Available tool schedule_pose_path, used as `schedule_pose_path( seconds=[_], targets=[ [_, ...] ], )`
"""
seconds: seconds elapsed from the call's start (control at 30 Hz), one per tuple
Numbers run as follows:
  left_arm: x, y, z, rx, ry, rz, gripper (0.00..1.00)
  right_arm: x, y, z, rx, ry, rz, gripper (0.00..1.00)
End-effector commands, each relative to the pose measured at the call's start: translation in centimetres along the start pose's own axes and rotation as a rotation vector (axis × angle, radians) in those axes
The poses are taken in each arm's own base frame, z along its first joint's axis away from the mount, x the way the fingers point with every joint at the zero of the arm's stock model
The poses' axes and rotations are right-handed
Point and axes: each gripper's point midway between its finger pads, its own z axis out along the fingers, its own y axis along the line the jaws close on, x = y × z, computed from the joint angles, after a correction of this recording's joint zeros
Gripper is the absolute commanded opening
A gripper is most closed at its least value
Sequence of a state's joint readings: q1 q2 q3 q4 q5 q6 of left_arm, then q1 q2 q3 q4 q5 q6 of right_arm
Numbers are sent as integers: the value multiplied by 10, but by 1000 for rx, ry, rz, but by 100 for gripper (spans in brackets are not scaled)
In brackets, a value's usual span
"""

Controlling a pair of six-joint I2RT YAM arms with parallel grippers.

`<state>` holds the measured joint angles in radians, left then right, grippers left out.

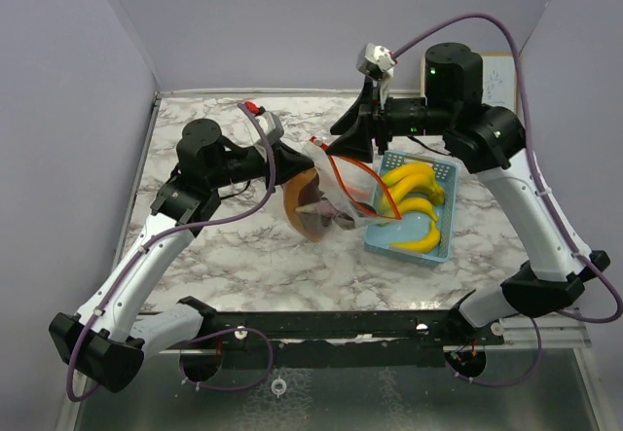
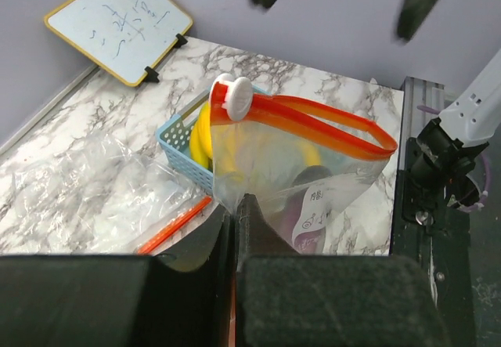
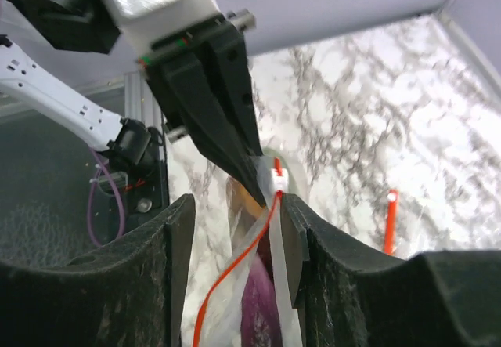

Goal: Place the food in the zip-top bag and seal the zipper
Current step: Zip the zipper food storage bag.

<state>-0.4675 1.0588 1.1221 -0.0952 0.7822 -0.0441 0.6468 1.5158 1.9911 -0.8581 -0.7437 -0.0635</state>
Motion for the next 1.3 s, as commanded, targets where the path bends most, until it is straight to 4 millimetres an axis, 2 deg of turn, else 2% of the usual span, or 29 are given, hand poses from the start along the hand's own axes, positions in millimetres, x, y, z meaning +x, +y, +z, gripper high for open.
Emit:
schedule_pose_path(
  seconds=[0.0,0.1,0.2,0.37,0.5,0.57,0.67,0.73,0.8,0.9,0.97,1.0,1.1,1.13,1.27],
  targets=[
    [-30,4,-2,-31,-59,46,0,-22,3,-10,28,-63,-106,48],
    [-30,3,-1,-28,-61,44,0,-12,5,-2,-22,-36,-71,50],
    [-29,3,-1,-28,-60,40,0,-7,-4,6,1,-33,-34,51],
    [-28,2,-1,-22,-60,33,0,-10,-25,13,86,-49,-5,51],
    [-29,1,-2,-18,-63,35,0,-14,-22,18,53,-69,-2,48],
    [-30,0,-2,-18,-63,37,0,-13,-18,22,14,-64,9,43],
    [-30,1,-3,-21,-63,40,0,-6,-14,25,-27,-39,35,24],
    [-29,1,-3,-22,-60,39,0,0,-10,27,-57,-19,51,20],
    [-28,0,-3,-22,-60,39,0,3,-8,28,-73,-7,67,23],
    [-28,0,-4,-22,-59,39,0,4,-4,26,-83,-8,72,35],
    [-28,-1,-4,-22,-61,40,0,4,-3,25,-83,-8,76,36],
    [-28,-1,-4,-22,-61,39,0,4,-3,25,-84,-8,77,33],
    [-27,-1,-5,-23,-60,39,0,5,-1,26,-96,0,89,7],
    [-27,-1,-5,-24,-59,39,0,6,0,26,-105,5,96,3],
    [-26,0,-6,-34,-60,38,0,9,4,25,-126,27,120,2]
  ],
)
